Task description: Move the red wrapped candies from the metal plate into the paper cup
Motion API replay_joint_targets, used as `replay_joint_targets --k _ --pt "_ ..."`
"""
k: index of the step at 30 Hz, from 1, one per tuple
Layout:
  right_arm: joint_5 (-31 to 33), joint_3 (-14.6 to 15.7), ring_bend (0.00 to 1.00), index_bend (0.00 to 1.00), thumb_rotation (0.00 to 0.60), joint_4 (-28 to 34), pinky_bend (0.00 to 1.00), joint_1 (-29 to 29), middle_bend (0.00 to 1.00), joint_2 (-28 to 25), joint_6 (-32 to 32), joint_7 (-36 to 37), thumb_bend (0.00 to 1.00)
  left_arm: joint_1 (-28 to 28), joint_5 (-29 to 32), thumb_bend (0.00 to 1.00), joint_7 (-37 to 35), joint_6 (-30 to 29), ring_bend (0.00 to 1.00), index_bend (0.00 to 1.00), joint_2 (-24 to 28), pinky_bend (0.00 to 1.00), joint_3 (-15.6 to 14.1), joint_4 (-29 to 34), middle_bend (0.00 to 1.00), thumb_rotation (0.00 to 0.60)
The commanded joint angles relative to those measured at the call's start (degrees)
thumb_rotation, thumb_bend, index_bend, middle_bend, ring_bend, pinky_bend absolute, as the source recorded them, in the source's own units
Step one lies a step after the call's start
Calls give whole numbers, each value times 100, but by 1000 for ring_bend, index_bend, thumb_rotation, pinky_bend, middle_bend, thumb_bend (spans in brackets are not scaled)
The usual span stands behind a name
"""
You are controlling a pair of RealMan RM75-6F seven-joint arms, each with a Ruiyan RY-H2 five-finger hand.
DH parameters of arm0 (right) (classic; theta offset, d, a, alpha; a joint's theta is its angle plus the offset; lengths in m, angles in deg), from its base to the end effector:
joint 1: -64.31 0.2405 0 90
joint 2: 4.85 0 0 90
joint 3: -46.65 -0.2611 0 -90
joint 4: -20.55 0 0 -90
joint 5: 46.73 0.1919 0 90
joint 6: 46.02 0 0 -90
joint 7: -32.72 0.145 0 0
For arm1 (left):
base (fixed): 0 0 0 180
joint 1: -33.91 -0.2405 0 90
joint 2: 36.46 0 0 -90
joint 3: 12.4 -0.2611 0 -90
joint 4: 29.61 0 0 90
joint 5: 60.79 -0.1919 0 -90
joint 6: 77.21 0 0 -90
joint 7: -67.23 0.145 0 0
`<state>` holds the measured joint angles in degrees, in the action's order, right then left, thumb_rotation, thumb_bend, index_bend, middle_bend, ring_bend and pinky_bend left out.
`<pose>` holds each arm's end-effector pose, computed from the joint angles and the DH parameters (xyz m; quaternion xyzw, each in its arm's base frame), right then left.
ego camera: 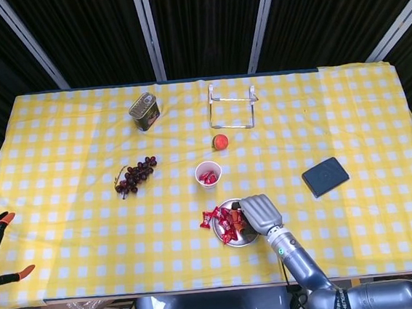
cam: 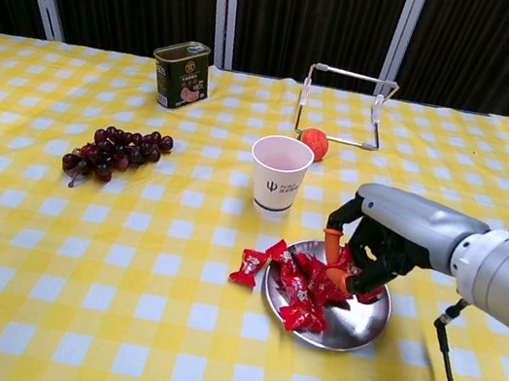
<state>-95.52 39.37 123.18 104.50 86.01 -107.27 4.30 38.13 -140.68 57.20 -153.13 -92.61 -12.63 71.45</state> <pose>-0.1316 -0.2807 -0.0231 0.7102 -0.5026 0.3410 0.3559 -0.3169 0.1613 0.1856 -0.5486 -0.5290 -0.3555 0.5412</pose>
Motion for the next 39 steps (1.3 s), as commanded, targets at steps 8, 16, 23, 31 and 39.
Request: replay_joint_targets --k 8,16,23,31,39 --pt "90 -270 915 661 600 245 1000 128 777 -147 -114 -97 579 8 14 50 -14 23 0 0 8 0 2 6 0 600" --pt "302 -677 915 661 600 255 1000 412 777 -115 -117 -191 579 16 43 50 -35 48 0 0 15 0 10 14 0 600" --pt "671 -1044 915 661 600 -131 1000 768 777 68 2 -235 579 32 74 50 -60 80 0 0 22 0 23 12 0 600" --pt "984 -1324 915 661 600 -853 1000 1170 777 395 205 -209 579 61 118 50 -128 171 0 0 50 0 24 32 0 600" --pt "1039 -1488 915 661 600 -1404 1000 1493 777 690 330 -118 580 86 186 50 -189 252 0 0 87 0 35 55 0 600"
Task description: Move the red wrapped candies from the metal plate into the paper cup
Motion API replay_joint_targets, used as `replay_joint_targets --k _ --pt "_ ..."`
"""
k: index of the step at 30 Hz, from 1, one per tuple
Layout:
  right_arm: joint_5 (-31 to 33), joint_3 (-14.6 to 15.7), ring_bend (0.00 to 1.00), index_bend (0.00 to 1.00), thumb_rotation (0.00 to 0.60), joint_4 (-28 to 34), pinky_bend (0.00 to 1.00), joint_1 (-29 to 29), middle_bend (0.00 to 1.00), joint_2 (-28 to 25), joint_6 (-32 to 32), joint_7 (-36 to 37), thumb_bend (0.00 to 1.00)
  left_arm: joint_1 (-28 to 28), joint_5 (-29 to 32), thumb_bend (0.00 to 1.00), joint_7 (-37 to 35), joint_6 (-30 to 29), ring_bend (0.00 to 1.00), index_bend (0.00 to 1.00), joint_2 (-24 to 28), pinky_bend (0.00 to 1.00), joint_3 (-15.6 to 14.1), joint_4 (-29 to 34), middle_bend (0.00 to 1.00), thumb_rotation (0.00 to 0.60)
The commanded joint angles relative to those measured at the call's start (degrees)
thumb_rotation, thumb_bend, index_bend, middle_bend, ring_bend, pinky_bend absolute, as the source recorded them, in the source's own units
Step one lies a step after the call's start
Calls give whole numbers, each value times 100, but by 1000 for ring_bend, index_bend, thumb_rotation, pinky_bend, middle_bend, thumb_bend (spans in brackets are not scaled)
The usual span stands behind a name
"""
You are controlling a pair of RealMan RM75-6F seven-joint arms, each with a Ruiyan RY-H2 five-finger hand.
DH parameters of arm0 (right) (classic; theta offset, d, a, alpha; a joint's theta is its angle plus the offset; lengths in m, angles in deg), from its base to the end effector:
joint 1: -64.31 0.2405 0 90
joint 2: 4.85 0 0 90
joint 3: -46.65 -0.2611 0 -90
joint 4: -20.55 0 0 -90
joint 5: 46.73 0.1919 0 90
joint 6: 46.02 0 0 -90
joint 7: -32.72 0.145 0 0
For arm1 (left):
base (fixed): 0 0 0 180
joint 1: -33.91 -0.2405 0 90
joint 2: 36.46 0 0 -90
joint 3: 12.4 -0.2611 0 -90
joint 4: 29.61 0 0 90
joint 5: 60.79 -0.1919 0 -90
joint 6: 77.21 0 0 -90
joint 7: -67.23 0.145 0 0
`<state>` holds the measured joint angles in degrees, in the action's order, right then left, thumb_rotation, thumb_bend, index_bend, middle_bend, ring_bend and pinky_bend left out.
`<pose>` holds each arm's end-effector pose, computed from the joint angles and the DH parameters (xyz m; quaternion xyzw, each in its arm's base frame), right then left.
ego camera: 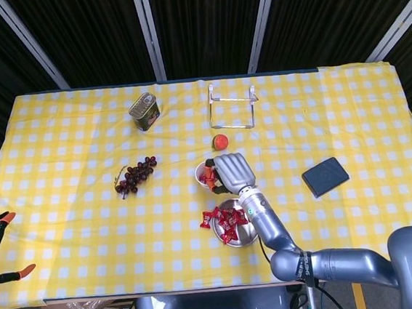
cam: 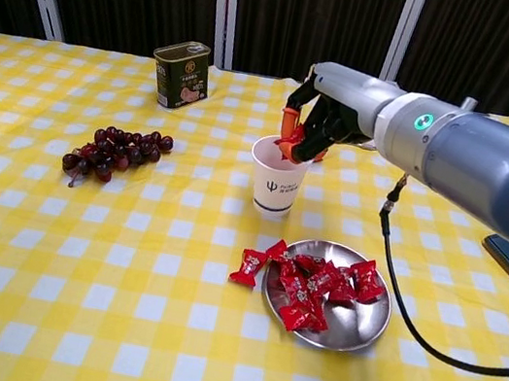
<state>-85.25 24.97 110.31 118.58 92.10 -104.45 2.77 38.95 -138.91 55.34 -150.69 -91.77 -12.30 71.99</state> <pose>-0.0543 -0.3670 -0.0214 0.6727 -0.4805 0.4133 0.3819 -0.3190 0.1651 0.1861 -0.5382 -0.5494 -0.3513 0.5340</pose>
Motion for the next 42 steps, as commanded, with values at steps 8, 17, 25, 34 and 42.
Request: replay_joint_targets --k 8,17,25,34,42 --pt "211 -55 915 559 600 -517 1000 290 777 238 167 -7 580 11 27 50 -29 52 0 0 34 0 -8 33 0 600" --pt "275 41 915 452 600 -884 1000 371 777 387 202 4 580 10 42 50 -31 61 0 0 50 0 -9 45 0 600" --pt "261 103 915 382 600 -710 1000 323 777 281 125 -12 584 13 49 50 -32 73 0 0 53 0 -12 58 0 600" --pt "-11 195 915 301 600 83 1000 170 777 -19 -245 -81 536 -6 22 51 -11 12 0 0 34 0 -7 45 0 600" --pt "-215 774 915 287 600 1390 1000 -154 777 -521 -750 -591 440 -22 -4 50 -5 -29 0 0 30 0 -10 40 0 600"
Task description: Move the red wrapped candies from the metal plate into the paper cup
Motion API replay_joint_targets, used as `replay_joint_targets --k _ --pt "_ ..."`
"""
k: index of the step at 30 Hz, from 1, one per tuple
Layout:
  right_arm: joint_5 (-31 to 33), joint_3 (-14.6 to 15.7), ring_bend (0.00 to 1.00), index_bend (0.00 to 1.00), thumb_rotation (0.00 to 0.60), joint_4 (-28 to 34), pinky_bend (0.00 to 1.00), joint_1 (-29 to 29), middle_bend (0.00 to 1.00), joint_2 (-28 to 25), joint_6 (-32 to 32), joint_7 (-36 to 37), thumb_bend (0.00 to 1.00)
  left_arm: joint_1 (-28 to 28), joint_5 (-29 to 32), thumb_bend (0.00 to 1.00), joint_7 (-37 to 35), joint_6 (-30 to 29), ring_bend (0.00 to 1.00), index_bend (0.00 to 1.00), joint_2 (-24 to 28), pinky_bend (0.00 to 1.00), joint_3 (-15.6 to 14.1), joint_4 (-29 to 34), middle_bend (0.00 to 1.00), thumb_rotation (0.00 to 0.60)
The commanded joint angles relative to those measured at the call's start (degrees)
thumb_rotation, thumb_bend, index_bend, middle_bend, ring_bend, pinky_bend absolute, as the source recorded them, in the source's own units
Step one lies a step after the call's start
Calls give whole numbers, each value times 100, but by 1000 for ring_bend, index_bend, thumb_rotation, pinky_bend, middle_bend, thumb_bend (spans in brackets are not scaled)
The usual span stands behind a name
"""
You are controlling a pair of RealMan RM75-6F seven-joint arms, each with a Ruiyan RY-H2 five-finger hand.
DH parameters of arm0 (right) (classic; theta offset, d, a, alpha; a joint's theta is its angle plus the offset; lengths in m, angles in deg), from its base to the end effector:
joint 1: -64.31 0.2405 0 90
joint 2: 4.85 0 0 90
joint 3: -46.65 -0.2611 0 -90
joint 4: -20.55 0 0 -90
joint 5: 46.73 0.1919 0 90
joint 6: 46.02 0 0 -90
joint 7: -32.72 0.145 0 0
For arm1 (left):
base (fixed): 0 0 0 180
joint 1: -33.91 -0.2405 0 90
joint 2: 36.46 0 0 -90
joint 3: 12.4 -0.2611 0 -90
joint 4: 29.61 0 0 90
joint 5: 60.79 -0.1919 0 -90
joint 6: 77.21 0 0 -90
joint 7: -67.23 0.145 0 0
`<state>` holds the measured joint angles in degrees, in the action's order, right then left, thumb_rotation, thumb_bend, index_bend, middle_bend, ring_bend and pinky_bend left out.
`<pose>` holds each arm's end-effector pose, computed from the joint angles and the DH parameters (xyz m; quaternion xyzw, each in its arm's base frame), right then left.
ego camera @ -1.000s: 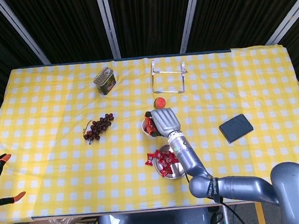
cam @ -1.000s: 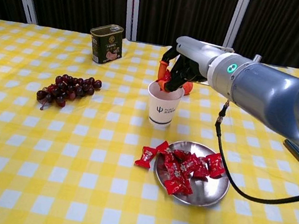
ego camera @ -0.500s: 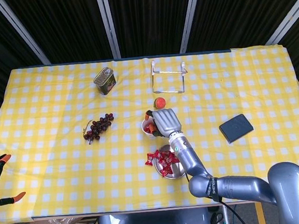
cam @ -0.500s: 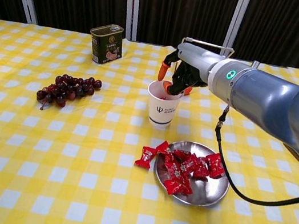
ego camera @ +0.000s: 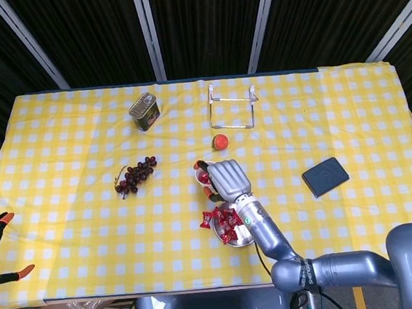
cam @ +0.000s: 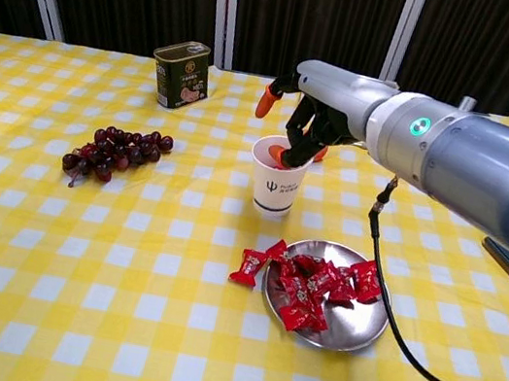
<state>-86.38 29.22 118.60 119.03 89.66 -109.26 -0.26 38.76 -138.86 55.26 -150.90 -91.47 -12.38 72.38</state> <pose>-0.0459 -0.3406 -0.0158 0.7022 -0.4516 0.4068 0.3708 -0.3185 0.1638 0.1874 -0.5360 -0.5505 -0.3517 0.5347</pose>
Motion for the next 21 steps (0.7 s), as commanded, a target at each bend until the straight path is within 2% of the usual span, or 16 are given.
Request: replay_joint_targets --k 1,6,12,17,21 --pt "-93 451 915 284 600 702 1000 -252 777 -332 -320 -349 429 -9 -23 50 11 -21 0 0 -1 0 -7 0 0 600" --pt "-112 971 915 236 600 1123 1000 -521 777 -443 -520 -509 397 -37 -92 51 66 -131 0 0 -39 0 -2 -46 0 600" --pt "-528 1477 915 232 600 932 1000 -802 777 -297 -718 -557 364 -66 -139 50 137 -206 0 0 -72 0 -14 -62 0 600" --pt "-648 1651 915 214 600 611 1000 -990 777 -169 -724 -477 342 -79 -146 51 173 -234 0 0 -91 0 -16 -64 0 600" --pt "-717 1668 915 215 600 434 1000 -1094 777 -94 -662 -364 342 -75 -143 51 189 -225 0 0 -100 0 -17 -65 0 600"
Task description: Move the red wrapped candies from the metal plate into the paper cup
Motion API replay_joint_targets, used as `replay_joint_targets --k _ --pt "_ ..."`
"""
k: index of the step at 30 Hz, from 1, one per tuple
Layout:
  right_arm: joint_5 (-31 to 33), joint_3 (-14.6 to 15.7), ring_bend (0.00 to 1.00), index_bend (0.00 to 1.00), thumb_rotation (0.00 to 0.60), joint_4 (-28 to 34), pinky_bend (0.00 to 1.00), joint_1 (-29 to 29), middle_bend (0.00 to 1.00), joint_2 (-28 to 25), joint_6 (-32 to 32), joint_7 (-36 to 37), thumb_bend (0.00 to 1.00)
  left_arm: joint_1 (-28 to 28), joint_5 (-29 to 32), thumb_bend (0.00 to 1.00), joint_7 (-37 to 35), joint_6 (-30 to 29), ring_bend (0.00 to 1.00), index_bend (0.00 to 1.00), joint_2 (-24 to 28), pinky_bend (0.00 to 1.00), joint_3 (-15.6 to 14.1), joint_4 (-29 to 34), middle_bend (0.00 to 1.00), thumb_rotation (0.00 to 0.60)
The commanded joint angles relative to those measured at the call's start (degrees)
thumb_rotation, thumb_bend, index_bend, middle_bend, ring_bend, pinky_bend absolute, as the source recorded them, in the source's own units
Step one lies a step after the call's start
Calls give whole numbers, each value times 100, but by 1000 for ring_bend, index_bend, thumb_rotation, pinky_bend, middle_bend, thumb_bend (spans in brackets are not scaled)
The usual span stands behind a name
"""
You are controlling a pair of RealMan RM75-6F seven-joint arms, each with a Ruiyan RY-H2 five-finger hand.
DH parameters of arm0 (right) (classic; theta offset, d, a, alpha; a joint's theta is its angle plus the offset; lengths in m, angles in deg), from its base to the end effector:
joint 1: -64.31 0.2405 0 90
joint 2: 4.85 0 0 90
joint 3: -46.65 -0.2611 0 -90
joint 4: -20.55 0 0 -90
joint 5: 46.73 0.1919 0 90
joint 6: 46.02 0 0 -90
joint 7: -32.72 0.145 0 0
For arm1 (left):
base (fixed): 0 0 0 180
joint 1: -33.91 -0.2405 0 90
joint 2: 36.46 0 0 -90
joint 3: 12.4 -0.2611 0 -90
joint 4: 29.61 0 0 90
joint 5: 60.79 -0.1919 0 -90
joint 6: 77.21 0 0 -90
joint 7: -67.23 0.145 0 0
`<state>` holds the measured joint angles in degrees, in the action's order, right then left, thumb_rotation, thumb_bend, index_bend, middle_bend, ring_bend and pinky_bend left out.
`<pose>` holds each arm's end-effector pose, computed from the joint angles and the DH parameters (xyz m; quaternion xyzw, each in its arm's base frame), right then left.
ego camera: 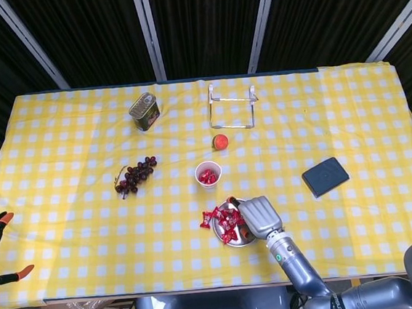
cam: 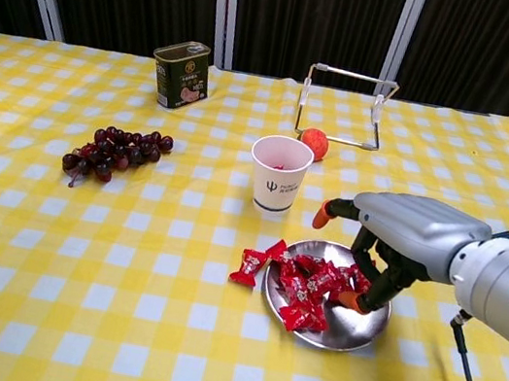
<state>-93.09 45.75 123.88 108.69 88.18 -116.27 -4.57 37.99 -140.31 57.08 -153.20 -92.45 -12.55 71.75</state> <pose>-0.1306 -0.2716 -0.0294 0.7485 -0.4335 0.3016 0.4010 -0.3170 0.1607 0.1866 -0.5444 -0.5314 -0.3561 0.5426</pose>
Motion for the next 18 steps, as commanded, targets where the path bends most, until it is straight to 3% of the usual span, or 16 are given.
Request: replay_joint_targets --k 1,11,18 --pt "-58 7 915 215 600 -124 1000 -73 777 67 52 84 342 3 3 50 10 8 0 0 -5 0 -2 1 0 600" --pt "-46 -139 915 219 600 -505 1000 -162 777 223 331 240 340 9 47 51 30 32 0 0 -3 0 8 10 0 600" --pt "-89 -190 915 282 600 -741 1000 -211 777 357 524 383 341 19 68 51 31 56 0 0 0 0 15 11 0 600"
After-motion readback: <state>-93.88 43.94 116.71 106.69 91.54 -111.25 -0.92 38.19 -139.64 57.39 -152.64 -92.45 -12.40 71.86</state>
